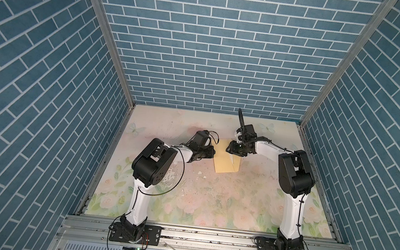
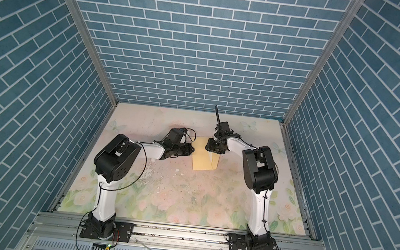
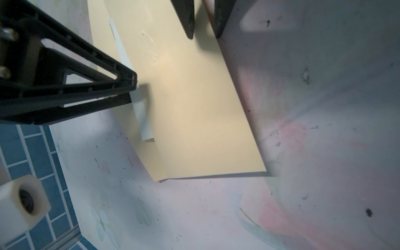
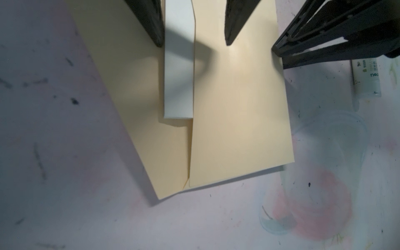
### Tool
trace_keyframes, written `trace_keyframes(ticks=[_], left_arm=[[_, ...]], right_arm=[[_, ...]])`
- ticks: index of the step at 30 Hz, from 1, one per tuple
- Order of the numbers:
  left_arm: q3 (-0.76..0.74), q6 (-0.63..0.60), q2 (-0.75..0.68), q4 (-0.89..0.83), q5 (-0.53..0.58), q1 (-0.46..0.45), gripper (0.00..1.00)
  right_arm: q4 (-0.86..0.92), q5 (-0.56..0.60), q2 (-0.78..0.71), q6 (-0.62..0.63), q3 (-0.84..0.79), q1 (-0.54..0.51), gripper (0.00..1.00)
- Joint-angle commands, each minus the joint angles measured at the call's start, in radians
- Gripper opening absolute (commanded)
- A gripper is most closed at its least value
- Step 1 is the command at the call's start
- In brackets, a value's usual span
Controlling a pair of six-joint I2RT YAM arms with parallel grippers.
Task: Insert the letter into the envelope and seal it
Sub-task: 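Press the letter fully into the envelope pocket with the right gripper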
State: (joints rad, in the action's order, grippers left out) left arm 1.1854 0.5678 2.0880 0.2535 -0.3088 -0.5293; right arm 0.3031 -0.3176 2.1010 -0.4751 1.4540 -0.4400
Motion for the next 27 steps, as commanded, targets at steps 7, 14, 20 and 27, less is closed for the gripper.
trace_keyframes(ticks=[7, 14, 20, 27], left_arm=[[0.017, -0.004, 0.046, -0.036, -0.012, -0.001, 0.16], [0.013, -0.002, 0.049, -0.031, -0.011, -0.001, 0.15], [0.009, 0.002, 0.049, -0.025, -0.012, -0.002, 0.16], [0.007, 0.005, 0.049, -0.02, -0.014, -0.003, 0.16]], right_arm=[[-0.024, -0.041, 0.031, -0.049, 0.023, -0.01, 0.45], [-0.04, -0.05, 0.032, -0.079, 0.015, -0.023, 0.44], [-0.061, -0.052, 0.031, -0.101, 0.004, -0.038, 0.44], [-0.064, -0.06, 0.037, -0.115, 0.004, -0.046, 0.44]])
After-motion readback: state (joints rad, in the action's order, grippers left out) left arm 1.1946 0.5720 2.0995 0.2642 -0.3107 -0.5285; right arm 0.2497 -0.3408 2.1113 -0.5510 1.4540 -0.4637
